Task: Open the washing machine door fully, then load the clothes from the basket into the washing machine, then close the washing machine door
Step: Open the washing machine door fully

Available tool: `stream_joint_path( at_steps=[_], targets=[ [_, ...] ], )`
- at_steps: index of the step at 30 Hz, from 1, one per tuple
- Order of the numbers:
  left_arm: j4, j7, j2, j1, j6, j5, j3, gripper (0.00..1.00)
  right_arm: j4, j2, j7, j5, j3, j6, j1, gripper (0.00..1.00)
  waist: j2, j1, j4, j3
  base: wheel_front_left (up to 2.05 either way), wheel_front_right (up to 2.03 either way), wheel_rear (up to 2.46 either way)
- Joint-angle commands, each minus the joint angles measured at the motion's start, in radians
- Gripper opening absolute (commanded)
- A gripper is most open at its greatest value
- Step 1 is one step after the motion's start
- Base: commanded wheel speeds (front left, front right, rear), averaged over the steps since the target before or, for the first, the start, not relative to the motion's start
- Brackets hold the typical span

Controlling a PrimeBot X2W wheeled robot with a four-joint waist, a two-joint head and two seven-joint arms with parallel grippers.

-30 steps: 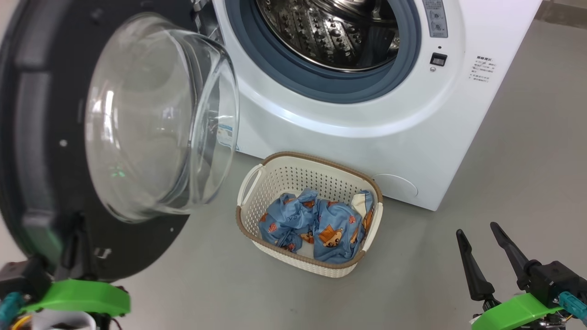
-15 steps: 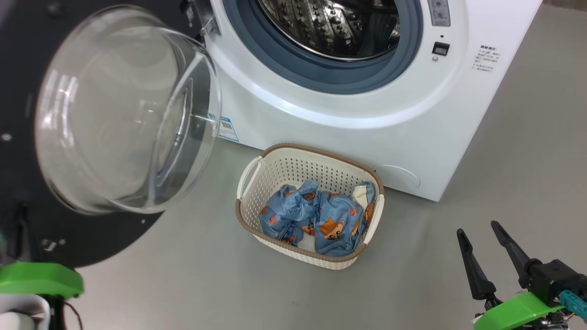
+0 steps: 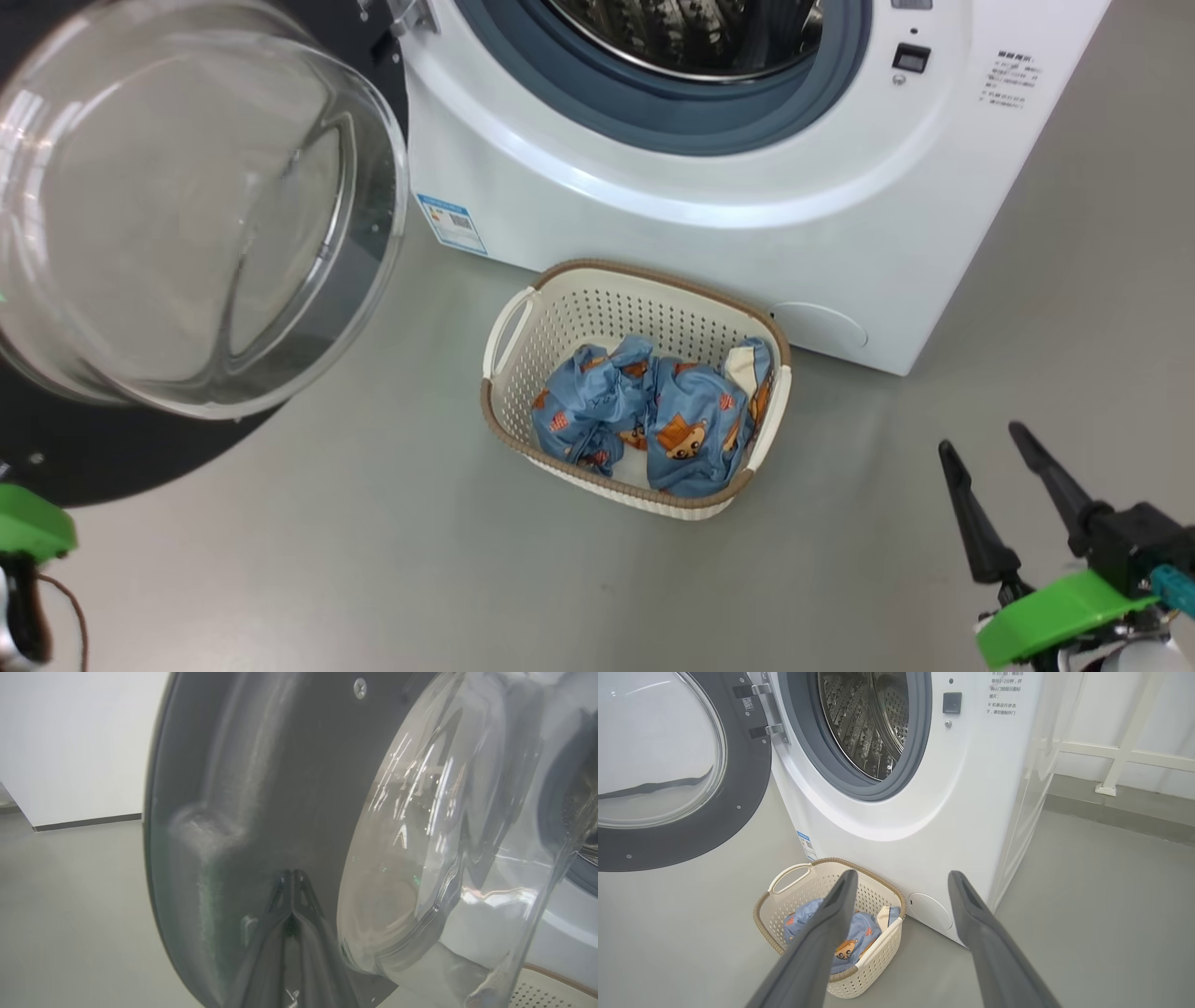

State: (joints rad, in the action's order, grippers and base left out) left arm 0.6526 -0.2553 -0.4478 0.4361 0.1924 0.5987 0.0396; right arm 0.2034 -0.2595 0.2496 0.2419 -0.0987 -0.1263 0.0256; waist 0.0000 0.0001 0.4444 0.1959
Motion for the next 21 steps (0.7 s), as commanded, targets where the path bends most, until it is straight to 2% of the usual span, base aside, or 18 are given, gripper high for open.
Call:
stream_joint_path(
  at_steps=[1,7,21],
  targets=[
    [0.022,-0.006,-0.077,0.063,-0.003,-0.023,-0.064,0.00,-0.024,-0.026,0.012,-0.007,-0.025,-0.004,0.041,1.00,0.0000,-0.0001,0.000,0.019,0.00,0.00,0.00],
    [0.085,-0.006,-0.072,0.125,-0.028,-0.067,-0.105,0.00,-0.029,-0.046,0.012,-0.009,-0.030,-0.004,0.065,1.00,0.0000,-0.0001,-0.002,0.061,0.00,0.00,0.00],
    [0.140,-0.006,-0.074,0.204,-0.045,-0.160,-0.203,0.00,-0.036,-0.078,0.012,-0.015,-0.041,-0.004,0.116,1.00,0.0000,-0.0001,-0.008,0.160,0.00,0.00,0.00]
  ],
)
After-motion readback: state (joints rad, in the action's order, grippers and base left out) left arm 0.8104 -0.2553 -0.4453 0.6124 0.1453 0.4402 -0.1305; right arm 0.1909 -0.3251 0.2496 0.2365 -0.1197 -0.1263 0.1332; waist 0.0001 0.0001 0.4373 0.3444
